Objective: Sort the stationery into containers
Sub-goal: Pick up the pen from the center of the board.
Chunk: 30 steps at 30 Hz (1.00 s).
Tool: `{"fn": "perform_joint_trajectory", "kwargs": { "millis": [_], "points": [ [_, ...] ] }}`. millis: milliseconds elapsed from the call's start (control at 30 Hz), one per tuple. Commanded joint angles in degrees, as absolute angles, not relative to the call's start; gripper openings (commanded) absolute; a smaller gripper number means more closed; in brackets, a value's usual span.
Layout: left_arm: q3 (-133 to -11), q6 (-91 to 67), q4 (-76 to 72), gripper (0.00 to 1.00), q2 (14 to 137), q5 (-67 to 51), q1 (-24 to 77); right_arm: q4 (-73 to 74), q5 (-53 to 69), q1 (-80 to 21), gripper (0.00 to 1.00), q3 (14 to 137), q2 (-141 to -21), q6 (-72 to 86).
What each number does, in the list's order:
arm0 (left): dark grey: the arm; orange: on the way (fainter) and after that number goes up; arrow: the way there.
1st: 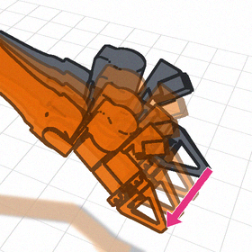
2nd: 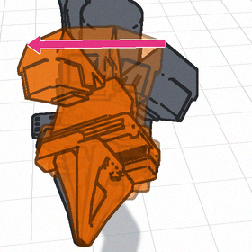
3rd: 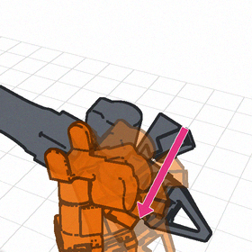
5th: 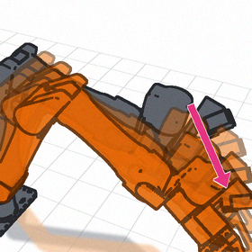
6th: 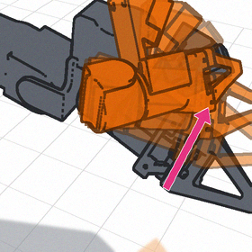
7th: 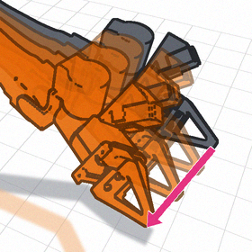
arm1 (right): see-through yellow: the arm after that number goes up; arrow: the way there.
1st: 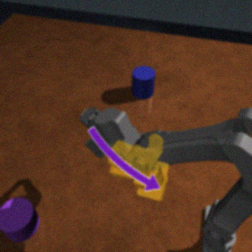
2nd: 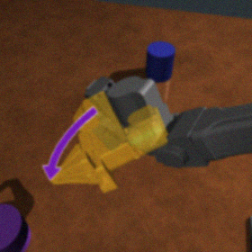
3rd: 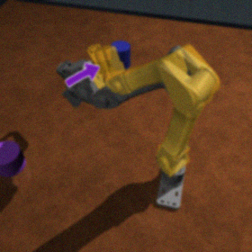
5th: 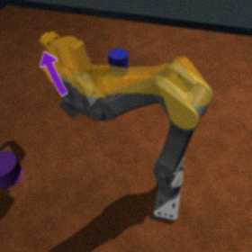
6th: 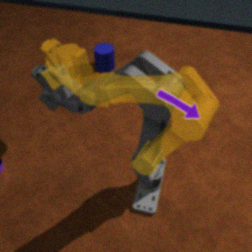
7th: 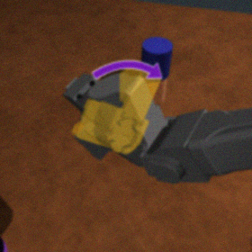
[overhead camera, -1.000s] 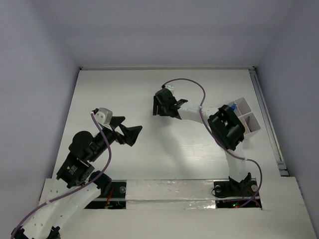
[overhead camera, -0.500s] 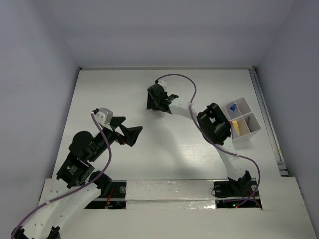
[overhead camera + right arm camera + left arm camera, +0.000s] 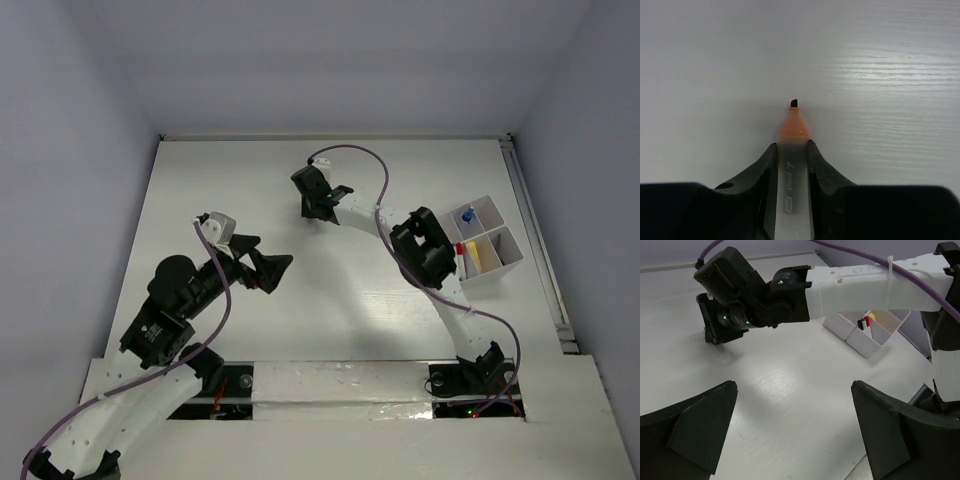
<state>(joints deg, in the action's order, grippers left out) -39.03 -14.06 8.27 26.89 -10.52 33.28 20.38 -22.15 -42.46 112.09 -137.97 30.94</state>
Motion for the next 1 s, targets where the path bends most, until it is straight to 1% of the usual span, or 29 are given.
{"fn": "perform_joint_trajectory", "kwargs": {
  "millis": [0, 33, 100, 133, 167, 200, 233, 300, 333, 367, 433, 467, 500, 567, 633, 700, 733, 967],
  "points": [
    [-38.6, -17.1, 4.6, 0.97, 28.9, -13.4, 33.0, 24.1, -22.8, -42.8, 0.21, 111.7, -140.4, 30.5],
    [-38.3, -17.8, 4.6, 0.96, 29.4, -13.5, 33.0, 23.6, -22.8, -42.2, 0.11, 111.0, -139.8, 30.6],
    [-38.0, -19.4, 3.8, 0.95, 30.7, -13.7, 33.0, 21.5, -22.8, -42.2, 0.07, 108.5, -136.3, 30.2],
    [-37.1, -21.8, 3.2, 0.92, 31.0, -14.2, 33.0, 18.3, -23.1, -42.2, 0.05, 104.5, -134.6, 29.9],
    [-36.7, -23.0, 2.5, 0.91, 31.5, -14.5, 33.0, 16.1, -23.1, -42.2, 0.04, 102.1, -132.4, 29.0],
    [-36.1, -24.2, 0.8, 0.89, 32.2, -14.7, 33.0, 12.2, -23.0, -42.2, 0.04, 99.4, -127.8, 28.6],
    [-34.9, -25.5, -0.1, 0.82, 32.6, -14.8, 33.0, 10.7, -22.9, -41.7, 0.04, 96.9, -125.4, 28.1],
    [-32.8, -30.0, -6.3, 0.78, 33.9, -15.1, 33.0, 6.5, -21.4, -41.7, 0.02, 90.3, -120.3, 27.2],
    [-30.4, -31.6, -8.7, 0.74, 34.7, -15.8, 33.0, 4.9, -19.2, -41.7, 0.02, 87.8, -115.0, 26.9],
    [-29.3, -34.3, -10.8, 0.73, 35.8, -16.2, 33.0, 3.2, -17.7, -41.7, 0.02, 82.9, -112.4, 26.6],
    [-26.5, -36.0, -16.9, 0.71, 39.6, -16.7, 33.0, 0.6, -15.0, -41.7, 0.02, 78.6, -105.0, 26.4],
    [-25.8, -36.8, -19.0, 0.70, 40.9, -16.8, 33.0, -1.5, -13.9, -41.7, 0.02, 74.3, -102.7, 26.5],
    [-25.0, -38.0, -23.6, 0.69, 43.7, -17.0, 33.0, -2.5, -12.8, -41.7, 0.02, 72.2, -100.4, 26.7],
    [-23.8, -39.0, -28.2, 0.65, 46.6, -17.6, 33.0, -5.6, -10.0, -41.7, 0.02, 68.2, -94.8, 27.9],
    [-24.3, -38.7, -34.2, 0.62, 50.9, -18.5, 33.5, -7.7, -8.9, -41.7, 0.02, 63.8, -91.9, 28.7],
    [-25.8, -37.5, -35.9, 0.60, 53.7, -18.5, 33.5, -8.6, -7.6, -41.7, 0.02, 61.8, -88.9, 29.7],
    [-27.5, -36.7, -36.1, 0.56, 56.2, -18.4, 33.5, -9.5, -7.2, -41.7, 0.02, 60.5, -88.2, 30.1],
    [-29.4, -39.3, -45.0, 0.50, 64.4, -22.1, 33.5, -12.1, -5.1, -42.2, 0.02, 57.8, -85.3, 31.3]
  ]
}}
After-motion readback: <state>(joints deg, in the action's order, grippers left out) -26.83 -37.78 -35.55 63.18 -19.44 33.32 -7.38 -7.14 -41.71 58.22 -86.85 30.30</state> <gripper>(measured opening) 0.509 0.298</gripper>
